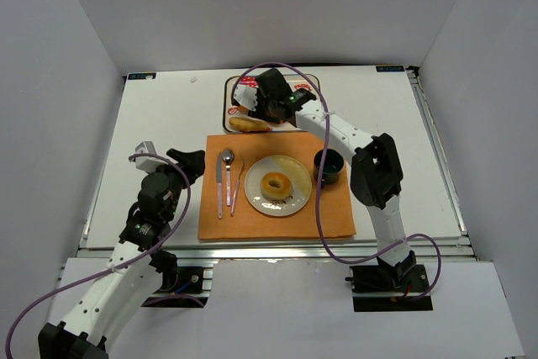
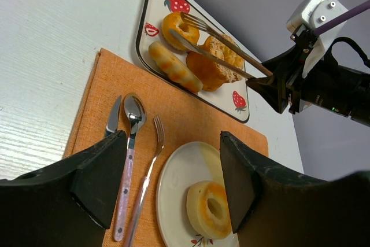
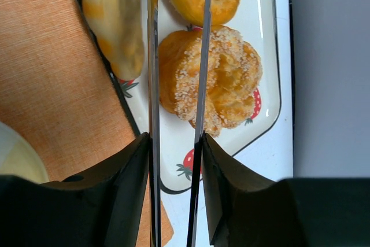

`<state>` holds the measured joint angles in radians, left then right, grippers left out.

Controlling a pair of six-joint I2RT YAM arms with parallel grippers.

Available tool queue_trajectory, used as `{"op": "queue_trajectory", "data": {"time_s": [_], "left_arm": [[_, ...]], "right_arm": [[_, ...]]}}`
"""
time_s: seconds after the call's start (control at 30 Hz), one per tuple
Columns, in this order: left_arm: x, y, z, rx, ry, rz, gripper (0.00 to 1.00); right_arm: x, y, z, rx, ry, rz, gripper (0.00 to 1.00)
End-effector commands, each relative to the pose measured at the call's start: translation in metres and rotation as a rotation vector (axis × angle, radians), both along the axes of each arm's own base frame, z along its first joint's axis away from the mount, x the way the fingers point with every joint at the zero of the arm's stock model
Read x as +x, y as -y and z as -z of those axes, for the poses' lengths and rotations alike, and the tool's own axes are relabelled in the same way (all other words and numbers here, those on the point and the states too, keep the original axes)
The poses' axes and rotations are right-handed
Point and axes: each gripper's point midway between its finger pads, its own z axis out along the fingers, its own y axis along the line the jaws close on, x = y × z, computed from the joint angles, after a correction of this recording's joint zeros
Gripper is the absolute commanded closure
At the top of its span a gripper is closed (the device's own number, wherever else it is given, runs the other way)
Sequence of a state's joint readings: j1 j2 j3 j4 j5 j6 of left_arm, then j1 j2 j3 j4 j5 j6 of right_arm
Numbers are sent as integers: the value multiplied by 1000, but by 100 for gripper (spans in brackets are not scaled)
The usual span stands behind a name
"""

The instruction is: Place the bread

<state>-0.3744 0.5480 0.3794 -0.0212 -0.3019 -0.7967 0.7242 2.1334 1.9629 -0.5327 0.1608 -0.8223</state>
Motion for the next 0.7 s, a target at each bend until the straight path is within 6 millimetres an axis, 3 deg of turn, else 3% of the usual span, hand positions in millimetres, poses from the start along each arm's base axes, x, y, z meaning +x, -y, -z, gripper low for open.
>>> {"op": "queue_trajectory", "data": {"time_s": [0.0, 0.37, 0.67], "left_arm": [[-1, -3, 6, 13, -5, -11, 26], [-1, -4, 5, 18, -3, -15, 26], [0, -4, 4, 17, -2, -12, 26]], "right_arm": [[15, -1, -9, 4, 82, 30, 55], [17, 1, 12, -28, 57, 64, 53], [16, -1, 6, -16, 67, 69, 53]]}}
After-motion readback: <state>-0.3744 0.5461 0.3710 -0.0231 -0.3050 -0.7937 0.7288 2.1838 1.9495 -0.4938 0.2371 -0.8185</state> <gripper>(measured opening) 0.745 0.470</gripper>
